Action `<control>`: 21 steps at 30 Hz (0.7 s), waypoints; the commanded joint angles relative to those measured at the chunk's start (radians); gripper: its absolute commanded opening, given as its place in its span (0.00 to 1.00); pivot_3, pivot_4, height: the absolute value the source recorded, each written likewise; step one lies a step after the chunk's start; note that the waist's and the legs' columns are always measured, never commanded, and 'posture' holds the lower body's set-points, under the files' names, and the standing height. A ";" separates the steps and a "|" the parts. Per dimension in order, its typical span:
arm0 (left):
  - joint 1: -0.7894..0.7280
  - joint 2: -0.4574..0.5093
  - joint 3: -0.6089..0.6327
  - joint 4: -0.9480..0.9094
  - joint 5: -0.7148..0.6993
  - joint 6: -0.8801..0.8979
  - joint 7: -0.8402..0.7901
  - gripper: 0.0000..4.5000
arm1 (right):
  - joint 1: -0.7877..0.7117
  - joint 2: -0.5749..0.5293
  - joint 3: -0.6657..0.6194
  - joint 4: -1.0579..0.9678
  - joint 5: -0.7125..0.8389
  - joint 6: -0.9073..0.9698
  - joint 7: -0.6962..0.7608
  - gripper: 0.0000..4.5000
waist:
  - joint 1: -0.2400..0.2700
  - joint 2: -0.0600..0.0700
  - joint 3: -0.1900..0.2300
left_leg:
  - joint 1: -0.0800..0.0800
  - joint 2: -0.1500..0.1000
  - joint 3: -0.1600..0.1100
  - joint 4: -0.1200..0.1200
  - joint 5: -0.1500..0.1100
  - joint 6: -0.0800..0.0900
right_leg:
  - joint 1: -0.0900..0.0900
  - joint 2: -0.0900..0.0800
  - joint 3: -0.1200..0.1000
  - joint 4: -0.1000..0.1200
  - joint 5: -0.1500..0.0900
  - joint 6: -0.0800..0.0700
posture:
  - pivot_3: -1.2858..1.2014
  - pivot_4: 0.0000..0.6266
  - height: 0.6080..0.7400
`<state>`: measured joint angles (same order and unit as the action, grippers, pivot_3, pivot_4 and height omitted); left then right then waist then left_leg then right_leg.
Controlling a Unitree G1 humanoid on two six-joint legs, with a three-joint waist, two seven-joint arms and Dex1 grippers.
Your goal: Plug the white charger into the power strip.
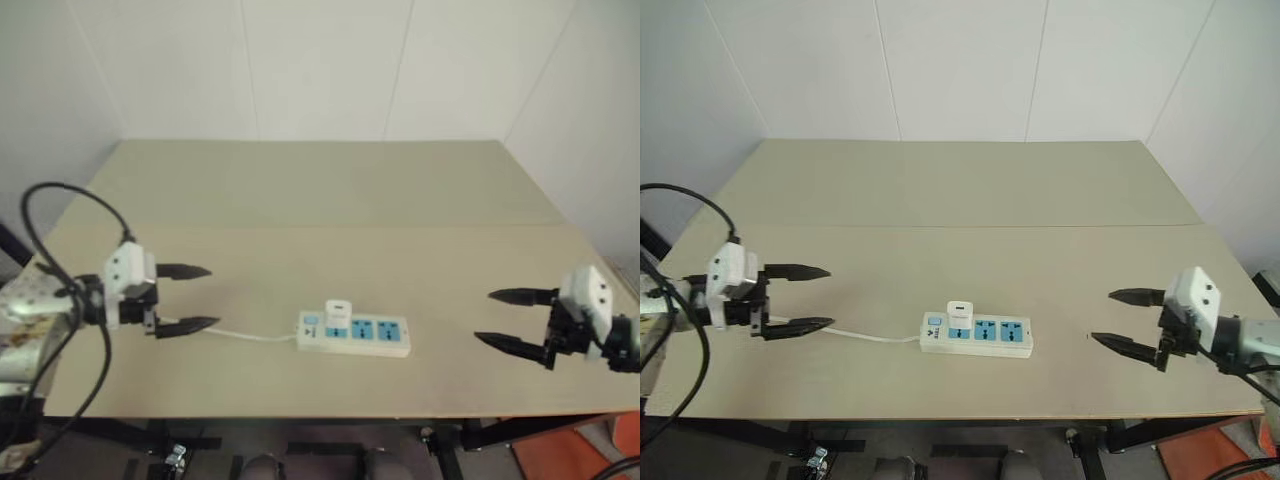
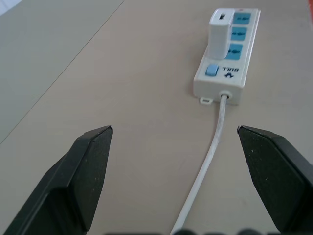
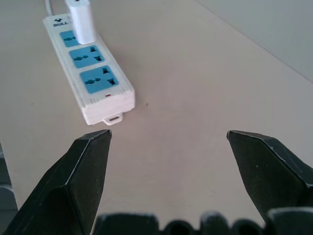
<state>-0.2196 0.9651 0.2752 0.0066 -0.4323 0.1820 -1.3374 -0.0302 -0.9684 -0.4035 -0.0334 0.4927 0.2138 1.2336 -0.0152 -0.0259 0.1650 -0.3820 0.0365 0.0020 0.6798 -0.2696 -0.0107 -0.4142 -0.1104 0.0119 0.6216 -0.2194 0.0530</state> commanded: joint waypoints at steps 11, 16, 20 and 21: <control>0.086 0.008 0.069 -0.091 -0.048 0.022 0.056 0.99 | 0.014 -0.029 -0.043 -0.063 0.003 0.054 -0.041 1.00 | 0.002 0.000 0.000 | -0.003 0.000 0.001 0.000 0.000 0.000 | -0.004 0.000 0.001 0.001 0.000 0.000 | 0.52 0.24 1.00; 0.061 0.008 0.041 -0.085 -0.051 0.025 0.062 0.99 | 0.027 -0.034 -0.056 -0.085 0.007 0.064 -0.043 1.00 | 0.002 0.000 0.000 | -0.003 0.000 0.001 0.000 0.000 0.000 | -0.004 0.000 0.001 0.002 0.000 0.000 | 0.52 0.24 1.00; 0.032 0.017 0.008 -0.062 -0.041 0.021 0.050 0.99 | 0.062 -0.032 -0.070 -0.114 0.001 0.065 -0.052 1.00 | 0.002 0.000 0.000 | -0.003 0.000 0.001 0.000 0.000 0.000 | -0.004 0.000 0.001 0.002 0.000 0.000 | 0.52 0.24 1.00; 0.026 0.018 0.003 -0.057 -0.039 0.019 0.049 0.99 | 0.069 -0.031 -0.069 -0.120 -0.004 0.061 -0.055 1.00 | 0.002 0.000 0.000 | -0.003 0.000 0.001 0.000 0.000 0.000 | -0.004 0.000 0.001 0.002 0.000 0.000 | 0.52 0.24 1.00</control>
<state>-0.1755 0.9727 0.2750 -0.0477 -0.4716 0.2024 -1.2852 0.0341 -0.9844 -0.4250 -0.1223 0.4892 0.2775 1.1877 -0.0128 -0.0261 0.1651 -0.3850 0.0363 0.0032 0.6800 -0.2695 -0.0108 -0.4186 -0.1104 0.0134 0.6235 -0.2192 0.0528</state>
